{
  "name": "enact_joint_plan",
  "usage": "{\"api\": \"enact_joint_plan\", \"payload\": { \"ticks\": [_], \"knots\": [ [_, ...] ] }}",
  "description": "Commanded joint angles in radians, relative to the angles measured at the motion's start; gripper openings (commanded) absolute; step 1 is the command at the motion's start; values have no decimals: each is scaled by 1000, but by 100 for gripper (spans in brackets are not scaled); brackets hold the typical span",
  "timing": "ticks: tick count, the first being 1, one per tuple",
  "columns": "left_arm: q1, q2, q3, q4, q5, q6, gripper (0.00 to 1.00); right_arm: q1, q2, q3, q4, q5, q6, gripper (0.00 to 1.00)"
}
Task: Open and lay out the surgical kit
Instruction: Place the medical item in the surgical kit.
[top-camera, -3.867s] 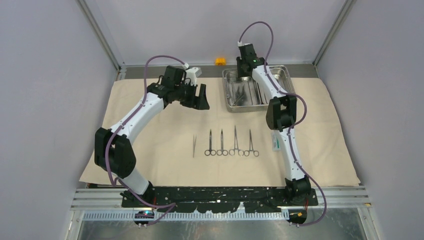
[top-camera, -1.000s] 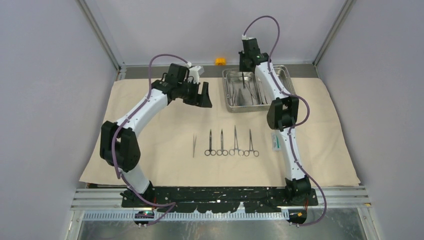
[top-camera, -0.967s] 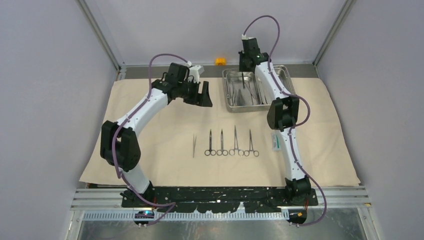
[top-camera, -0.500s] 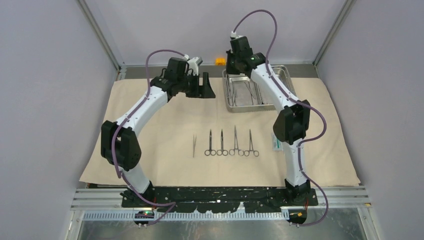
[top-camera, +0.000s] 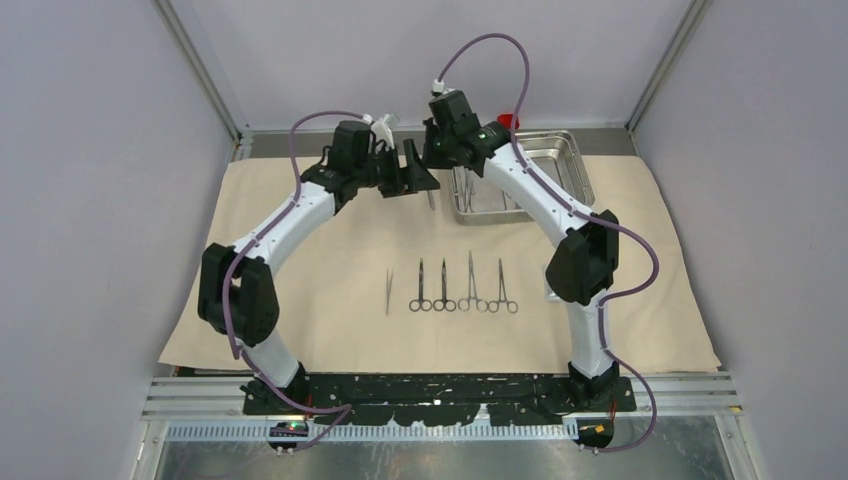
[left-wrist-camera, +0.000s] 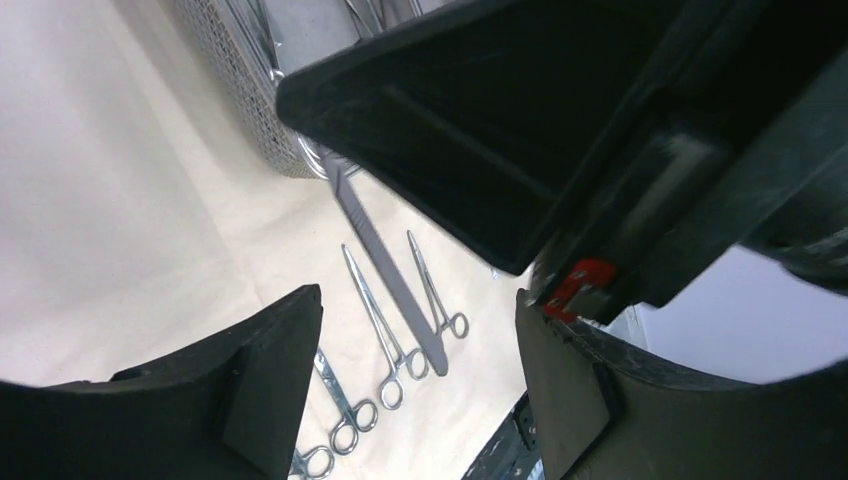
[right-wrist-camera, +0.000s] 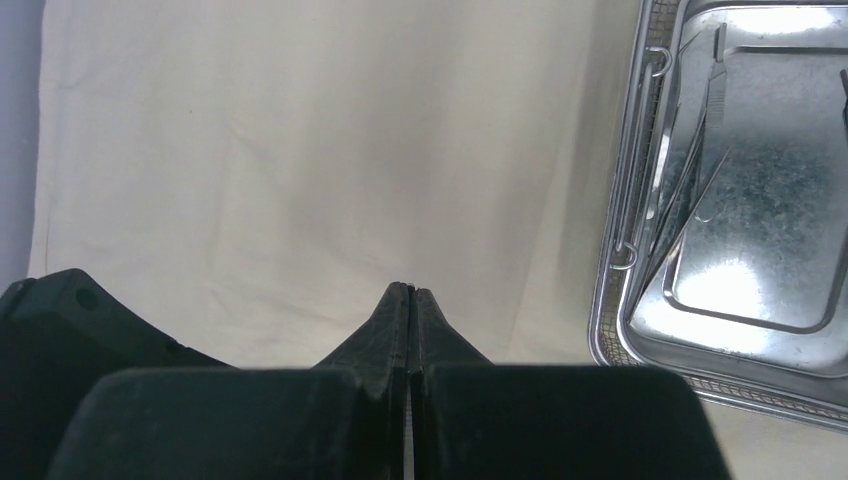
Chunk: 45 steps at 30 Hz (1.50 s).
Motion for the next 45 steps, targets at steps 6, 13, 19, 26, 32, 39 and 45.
{"api": "enact_joint_plan", "payload": {
  "ticks": [6, 13, 19, 26, 32, 39, 45],
  "knots": [
    [2, -30, -32, 128, 22, -72, 71, -13, -78, -8, 33, -26, 49, 0],
    [2, 46, -6, 189, 63, -178, 63, -12, -66, -6, 34, -19, 43, 0],
    [2, 86, 5, 209, 79, -219, 55, -12, -60, -6, 34, -20, 43, 0],
    [2, 110, 23, 217, 87, -227, 43, -11, -64, -21, 40, -27, 39, 0],
    [9, 115, 29, 214, 82, -219, 37, -12, -61, -35, 47, -26, 36, 0],
    [18, 124, 32, 210, 80, -209, 28, -12, -60, -38, 50, -34, 38, 0],
    [19, 136, 42, 192, 78, -200, 19, -13, -71, -45, 51, -37, 38, 0]
  ]
}}
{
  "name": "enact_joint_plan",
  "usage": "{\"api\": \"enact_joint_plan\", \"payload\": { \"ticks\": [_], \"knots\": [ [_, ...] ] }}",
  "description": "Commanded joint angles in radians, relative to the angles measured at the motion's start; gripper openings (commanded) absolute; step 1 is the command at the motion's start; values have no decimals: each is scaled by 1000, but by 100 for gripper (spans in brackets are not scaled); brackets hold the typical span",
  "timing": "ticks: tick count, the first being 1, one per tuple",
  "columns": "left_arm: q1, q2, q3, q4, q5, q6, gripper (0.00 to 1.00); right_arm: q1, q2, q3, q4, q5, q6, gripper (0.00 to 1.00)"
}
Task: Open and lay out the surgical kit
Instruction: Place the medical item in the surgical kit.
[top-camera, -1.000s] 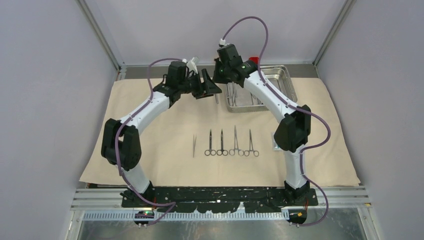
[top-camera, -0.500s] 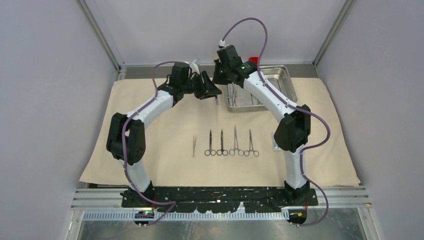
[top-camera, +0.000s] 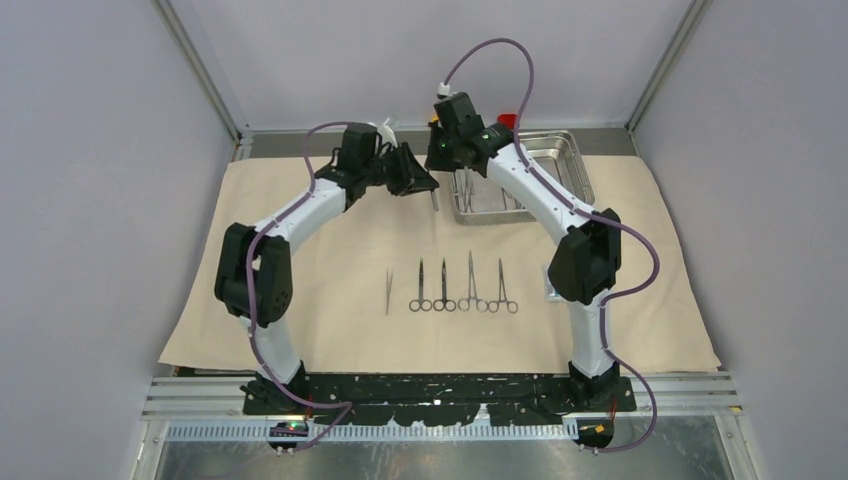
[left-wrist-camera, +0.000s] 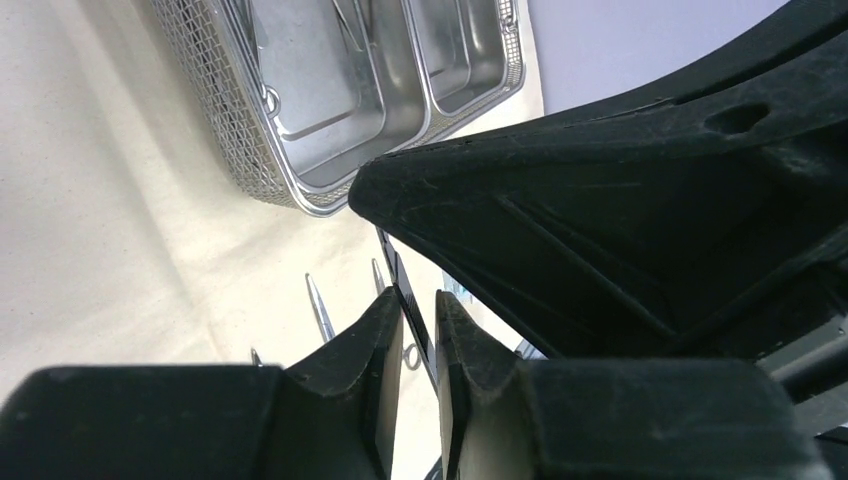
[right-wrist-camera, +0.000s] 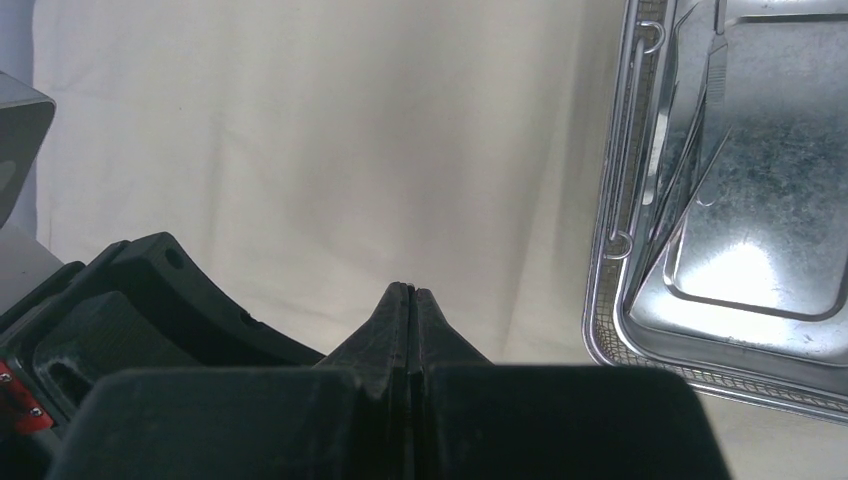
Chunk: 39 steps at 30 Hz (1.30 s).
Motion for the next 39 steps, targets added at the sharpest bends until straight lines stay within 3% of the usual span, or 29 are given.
{"api": "enact_joint_plan", "payload": {
  "ticks": [1, 5, 8, 10, 13, 16, 21, 27, 32, 39],
  "knots": [
    [7, 4, 47, 27, 18, 13, 17, 7, -63, -3, 40, -9, 2, 0],
    [14, -12, 25, 29, 7, 15, 1, 7, -73, -10, 47, -30, -3, 0],
    [20, -40, -10, 41, 0, 9, 0, 7, -83, -16, 56, -59, -10, 1],
    [25, -70, -46, 44, -3, 9, 0, 7, -94, -24, 64, -82, -13, 12],
    [30, -128, -114, 29, -3, 38, 0, 7, -126, -43, 79, -97, -38, 42],
    [35, -198, -190, -60, 16, 124, 0, 6, -163, -72, 95, -101, -72, 54],
    [95, -296, -312, -287, 81, 327, 0, -6, -238, -174, 155, -123, -139, 57],
    [225, -454, -490, -425, 78, 527, 0, -16, -330, -353, 242, -129, -217, 57],
    [340, -484, -515, -524, 75, 616, 0, -25, -390, -454, 282, -116, -280, 57],
    [456, -413, -457, -691, -2, 718, 0, -42, -452, -550, 301, -95, -333, 57]
  ]
}}
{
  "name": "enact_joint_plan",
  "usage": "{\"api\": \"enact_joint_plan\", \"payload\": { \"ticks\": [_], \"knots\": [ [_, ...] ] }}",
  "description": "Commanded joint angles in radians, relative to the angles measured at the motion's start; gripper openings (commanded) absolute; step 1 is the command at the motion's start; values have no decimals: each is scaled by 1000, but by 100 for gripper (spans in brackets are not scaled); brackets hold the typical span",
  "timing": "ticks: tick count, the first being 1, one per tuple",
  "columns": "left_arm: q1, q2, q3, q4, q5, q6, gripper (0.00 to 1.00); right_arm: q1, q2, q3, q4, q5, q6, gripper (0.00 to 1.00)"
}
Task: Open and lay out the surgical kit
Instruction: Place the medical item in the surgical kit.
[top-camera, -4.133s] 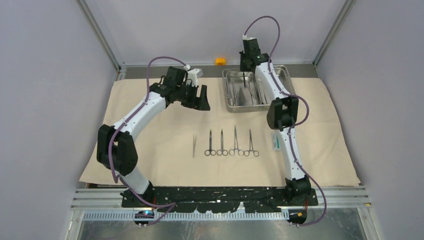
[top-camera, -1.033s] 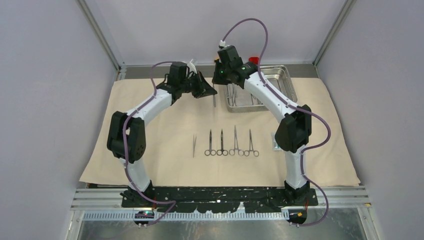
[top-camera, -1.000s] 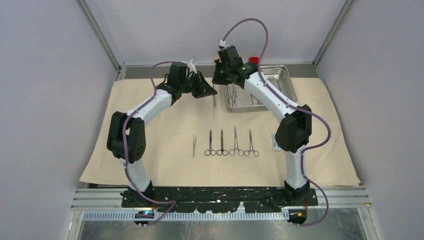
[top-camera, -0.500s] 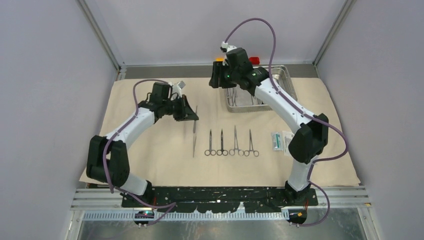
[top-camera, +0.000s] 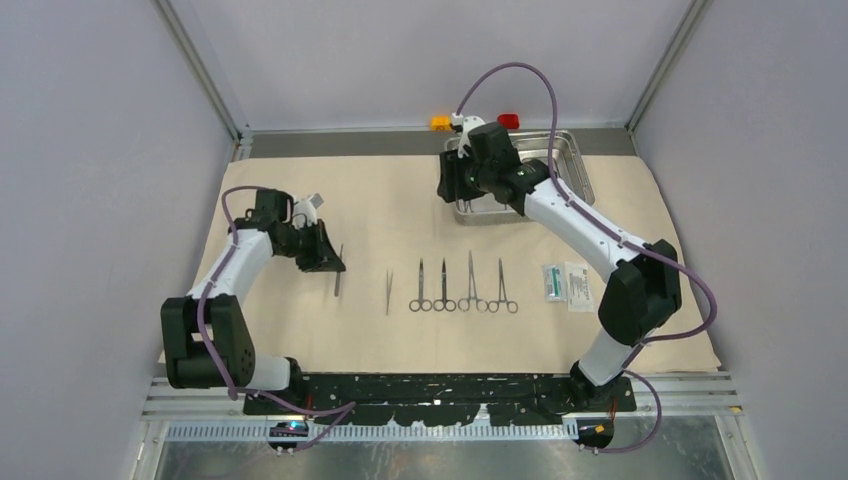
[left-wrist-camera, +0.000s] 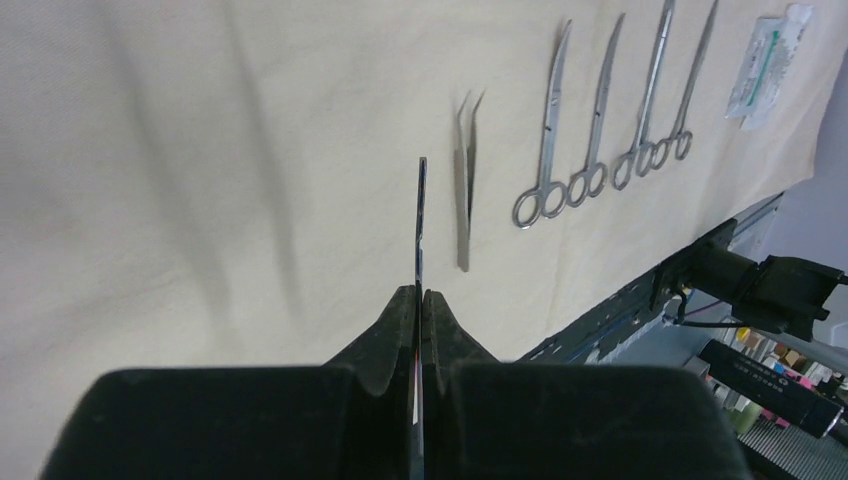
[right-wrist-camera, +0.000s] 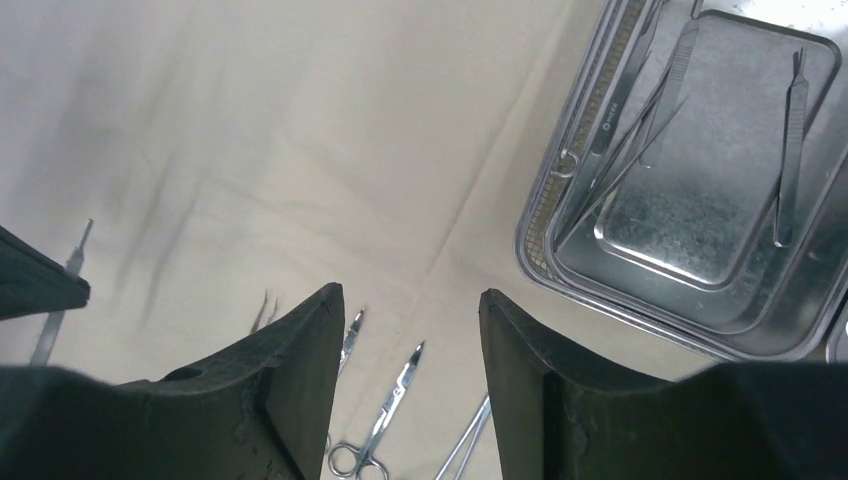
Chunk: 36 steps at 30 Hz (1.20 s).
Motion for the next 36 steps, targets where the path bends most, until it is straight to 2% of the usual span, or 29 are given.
{"api": "enact_joint_plan", "payload": {
  "ticks": [1, 9, 15, 23, 36],
  "knots": [
    [59, 38, 67, -137, -47, 112, 0, -17, -102, -45, 70, 22, -56, 57],
    [152, 115, 93, -170, -154, 125, 0, -59, -169, -188, 130, -21, -64, 57],
    [215, 209, 164, -266, -200, 169, 0, -62, -232, -300, 200, -79, -104, 57],
    [253, 361, 221, -347, -140, 240, 0, -63, -273, -396, 277, -168, -146, 57],
    [257, 404, 228, -346, -150, 228, 0, -62, -260, -416, 293, -177, -147, 57]
  ]
}}
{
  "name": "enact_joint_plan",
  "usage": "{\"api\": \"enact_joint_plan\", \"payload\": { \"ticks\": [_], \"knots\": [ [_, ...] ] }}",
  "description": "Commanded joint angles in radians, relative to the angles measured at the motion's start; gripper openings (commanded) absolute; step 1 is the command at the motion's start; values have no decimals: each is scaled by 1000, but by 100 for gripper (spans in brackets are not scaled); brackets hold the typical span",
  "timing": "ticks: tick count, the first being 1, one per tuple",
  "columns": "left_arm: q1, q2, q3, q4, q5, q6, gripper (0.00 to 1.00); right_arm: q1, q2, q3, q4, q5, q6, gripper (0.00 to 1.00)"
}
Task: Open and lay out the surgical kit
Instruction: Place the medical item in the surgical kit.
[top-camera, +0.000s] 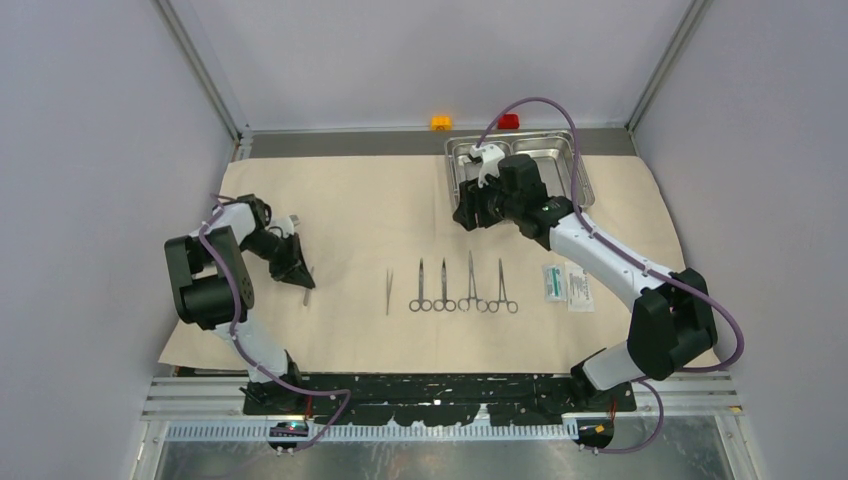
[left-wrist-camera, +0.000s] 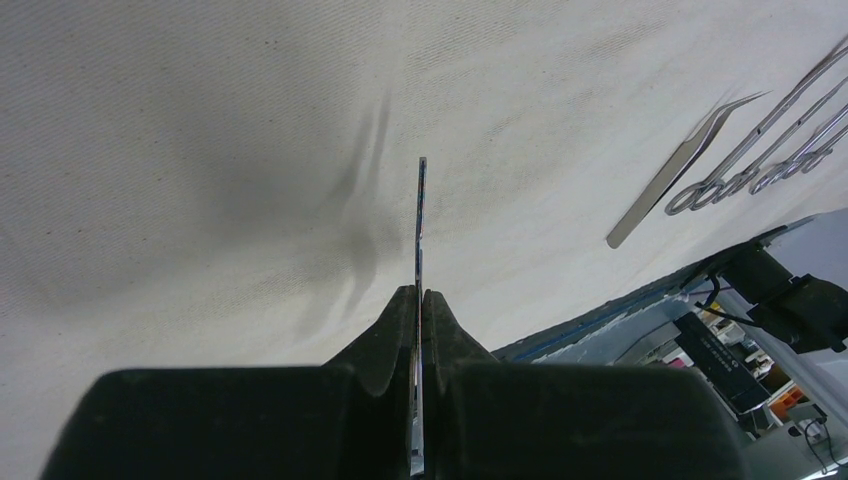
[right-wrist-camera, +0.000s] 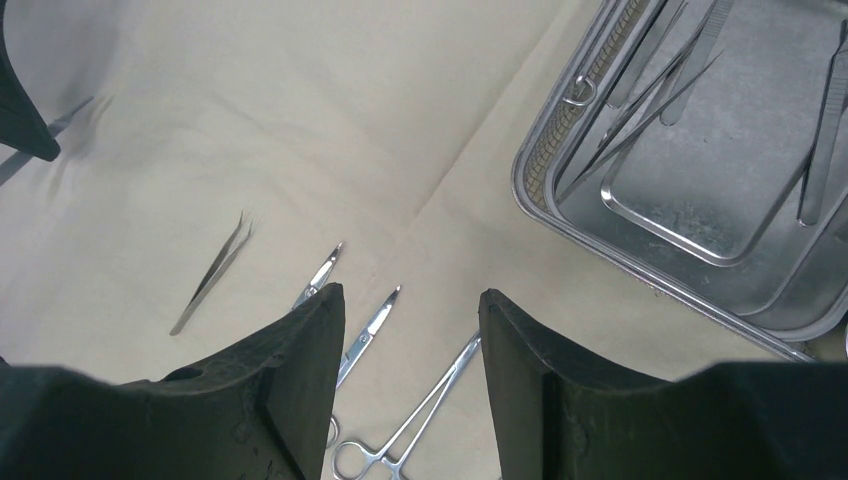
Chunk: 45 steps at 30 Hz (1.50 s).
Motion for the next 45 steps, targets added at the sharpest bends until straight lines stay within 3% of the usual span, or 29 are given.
{"api": "enact_joint_plan", "payload": {
  "ticks": [1, 29, 45],
  "knots": [
    [10, 2, 32, -27, 6, 6, 0, 3, -30, 0, 60, -12, -15, 57],
    [62, 110, 56, 5, 24, -4, 0, 1, -37, -8, 58, -9, -21, 57],
    [62, 145, 93, -39, -65, 9, 16, 0, -30, -8, 56, -16, -21, 57]
  ]
}}
